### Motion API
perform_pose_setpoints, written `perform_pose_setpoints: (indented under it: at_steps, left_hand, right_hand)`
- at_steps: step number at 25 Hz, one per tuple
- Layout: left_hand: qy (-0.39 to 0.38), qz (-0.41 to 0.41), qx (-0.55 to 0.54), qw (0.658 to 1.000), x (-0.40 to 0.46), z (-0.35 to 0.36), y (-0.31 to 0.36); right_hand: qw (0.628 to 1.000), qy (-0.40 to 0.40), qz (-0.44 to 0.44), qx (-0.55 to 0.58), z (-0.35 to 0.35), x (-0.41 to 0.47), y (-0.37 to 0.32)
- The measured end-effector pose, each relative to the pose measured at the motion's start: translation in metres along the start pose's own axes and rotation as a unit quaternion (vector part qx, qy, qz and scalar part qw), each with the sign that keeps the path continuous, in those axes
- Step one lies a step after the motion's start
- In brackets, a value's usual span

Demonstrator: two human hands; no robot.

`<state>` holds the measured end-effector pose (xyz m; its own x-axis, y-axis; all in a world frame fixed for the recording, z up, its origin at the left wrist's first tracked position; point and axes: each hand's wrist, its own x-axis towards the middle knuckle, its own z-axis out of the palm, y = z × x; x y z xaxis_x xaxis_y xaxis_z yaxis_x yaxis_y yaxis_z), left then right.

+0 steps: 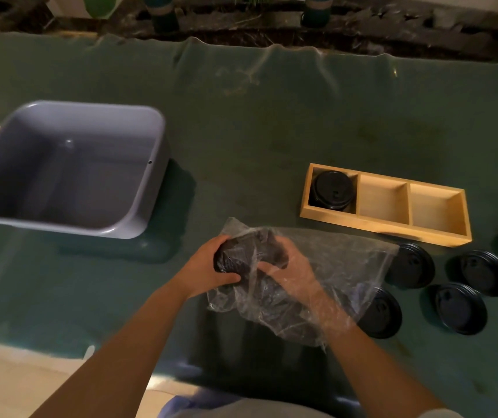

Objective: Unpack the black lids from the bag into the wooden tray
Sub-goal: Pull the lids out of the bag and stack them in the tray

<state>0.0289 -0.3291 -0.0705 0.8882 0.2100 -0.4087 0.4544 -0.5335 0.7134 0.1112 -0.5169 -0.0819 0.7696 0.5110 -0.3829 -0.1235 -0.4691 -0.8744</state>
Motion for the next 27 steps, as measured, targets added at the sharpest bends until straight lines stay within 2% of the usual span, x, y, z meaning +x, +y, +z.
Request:
perform_pose_setpoints:
  at_steps: [3, 5, 7, 9, 15, 19, 20, 21, 23, 25, 27]
  left_hand:
    - [0.002, -0.001, 0.008, 1.0, 0.0, 0.001, 0.001]
    - [0.006, -0.007, 0.011, 1.0, 0.001, 0.002, 0.002]
    - [0.01, -0.013, 0.016, 1.0, 0.003, 0.003, 0.001]
    - [0.012, -0.013, 0.022, 1.0, 0.002, 0.004, 0.0]
    - [0.022, -0.022, 0.025, 0.999, 0.003, 0.006, 0.003]
    - [0.05, -0.03, 0.013, 0.998, 0.0, 0.012, 0.006]
    - [0.057, -0.03, 0.012, 0.998, -0.001, 0.014, 0.009]
    - [0.064, -0.03, 0.014, 0.997, -0.001, 0.015, 0.011]
    - [0.069, -0.036, 0.024, 0.997, 0.001, 0.016, 0.016]
    - [0.072, -0.04, 0.034, 0.996, 0.001, 0.018, 0.022]
    - [0.075, -0.046, 0.032, 0.996, -0.001, 0.02, 0.024]
  right_hand:
    - [0.992, 0.072, -0.088, 0.045, 0.001, -0.006, 0.0]
    - [0.983, 0.106, -0.148, -0.033, 0.002, -0.008, 0.003]
    - [0.98, 0.085, -0.156, -0.09, 0.005, -0.006, 0.004]
    - [0.984, 0.056, -0.121, -0.115, 0.006, -0.004, 0.003]
    - [0.983, 0.119, -0.078, -0.119, 0.001, -0.002, 0.009]
    - [0.994, 0.093, 0.016, 0.058, -0.039, -0.022, 0.018]
    - [0.992, 0.102, 0.03, 0.065, -0.052, -0.028, 0.019]
    - [0.993, 0.106, 0.046, 0.024, -0.06, -0.03, 0.02]
    - [0.994, 0.06, 0.082, -0.041, -0.055, -0.025, 0.015]
    - [0.993, 0.03, 0.098, -0.052, -0.029, -0.015, 0.004]
    - [0.994, 0.059, 0.085, -0.032, -0.008, -0.008, -0.003]
